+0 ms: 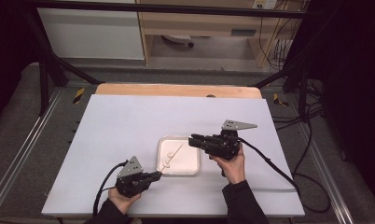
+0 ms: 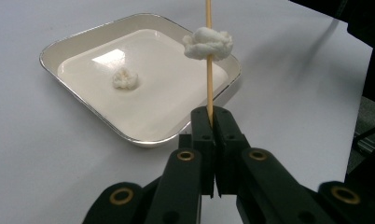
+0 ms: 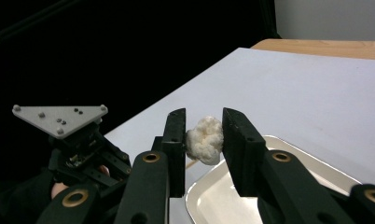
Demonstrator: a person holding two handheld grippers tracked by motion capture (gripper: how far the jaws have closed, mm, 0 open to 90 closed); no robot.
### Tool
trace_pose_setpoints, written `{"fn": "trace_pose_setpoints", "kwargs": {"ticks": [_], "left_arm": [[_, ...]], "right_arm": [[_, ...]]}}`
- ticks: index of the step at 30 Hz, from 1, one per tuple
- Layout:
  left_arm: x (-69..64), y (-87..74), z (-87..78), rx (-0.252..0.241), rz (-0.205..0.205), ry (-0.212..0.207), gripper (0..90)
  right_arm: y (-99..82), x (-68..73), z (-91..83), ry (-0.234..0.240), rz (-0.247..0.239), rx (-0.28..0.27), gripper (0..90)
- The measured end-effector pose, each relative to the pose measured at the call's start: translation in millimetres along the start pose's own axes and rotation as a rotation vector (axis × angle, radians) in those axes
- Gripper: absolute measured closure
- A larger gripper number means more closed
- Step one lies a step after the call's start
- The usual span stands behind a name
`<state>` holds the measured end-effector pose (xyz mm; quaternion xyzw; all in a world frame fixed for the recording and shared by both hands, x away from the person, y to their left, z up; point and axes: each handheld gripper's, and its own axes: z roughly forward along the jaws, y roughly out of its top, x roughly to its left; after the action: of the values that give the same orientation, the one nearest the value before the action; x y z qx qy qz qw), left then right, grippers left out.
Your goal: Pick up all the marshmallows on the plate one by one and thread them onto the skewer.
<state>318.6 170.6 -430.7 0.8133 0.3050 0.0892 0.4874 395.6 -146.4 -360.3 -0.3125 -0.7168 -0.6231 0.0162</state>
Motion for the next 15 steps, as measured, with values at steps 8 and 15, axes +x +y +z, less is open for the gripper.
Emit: {"fn": "trace_pose_setpoints", "kwargs": {"ticks": [8, 15], "left_arm": [[0.3, 0.7, -0.6, -0.013, 0.009, 0.003, 88.2], [-0.4, 1.0, -1.8, -0.022, 0.011, 0.003, 88.2]], "right_arm": [[-0.7, -3.7, 12.7, 0.028, 0.041, -0.002, 72.1], [-2.7, -8.5, 18.5, 0.040, 0.071, 0.006, 72.3]]}}
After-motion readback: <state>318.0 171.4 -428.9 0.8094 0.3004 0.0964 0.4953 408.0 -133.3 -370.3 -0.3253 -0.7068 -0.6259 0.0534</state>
